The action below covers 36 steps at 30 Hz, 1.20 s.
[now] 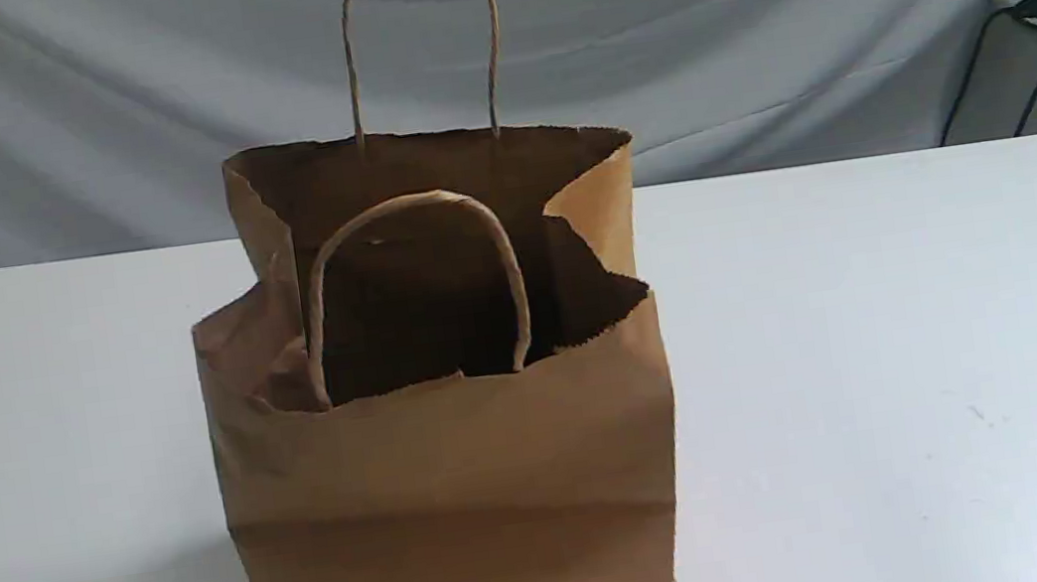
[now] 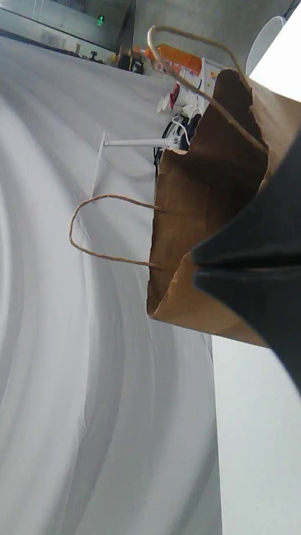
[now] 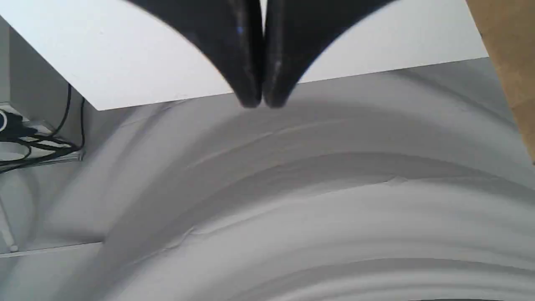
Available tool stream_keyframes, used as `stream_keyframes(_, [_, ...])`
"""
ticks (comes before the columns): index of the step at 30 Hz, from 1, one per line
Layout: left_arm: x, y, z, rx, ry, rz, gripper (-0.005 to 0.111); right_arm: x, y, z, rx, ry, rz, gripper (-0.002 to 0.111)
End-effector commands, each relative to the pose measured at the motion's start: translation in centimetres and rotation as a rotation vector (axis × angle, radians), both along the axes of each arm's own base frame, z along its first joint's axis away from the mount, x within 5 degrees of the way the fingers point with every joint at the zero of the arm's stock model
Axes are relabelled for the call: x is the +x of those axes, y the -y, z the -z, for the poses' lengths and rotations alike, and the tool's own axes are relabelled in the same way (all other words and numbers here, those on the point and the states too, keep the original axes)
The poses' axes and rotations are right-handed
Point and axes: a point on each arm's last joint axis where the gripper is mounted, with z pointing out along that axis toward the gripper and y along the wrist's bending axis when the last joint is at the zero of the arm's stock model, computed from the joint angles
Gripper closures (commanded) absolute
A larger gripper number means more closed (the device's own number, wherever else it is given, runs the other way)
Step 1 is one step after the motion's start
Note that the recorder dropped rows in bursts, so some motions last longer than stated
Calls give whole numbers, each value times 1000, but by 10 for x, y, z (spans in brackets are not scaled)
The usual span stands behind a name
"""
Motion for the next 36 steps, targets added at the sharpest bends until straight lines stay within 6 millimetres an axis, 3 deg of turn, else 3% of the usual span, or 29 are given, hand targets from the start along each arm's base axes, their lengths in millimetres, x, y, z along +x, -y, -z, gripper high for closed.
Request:
stream_keyframes(1, [-1, 0, 1, -11, 0, 5, 107, -1, 0, 0, 4, 15, -1, 108])
stream_keyframes(36, [-1, 0, 1, -11, 0, 5, 107, 0, 0, 2, 24, -15, -3, 108])
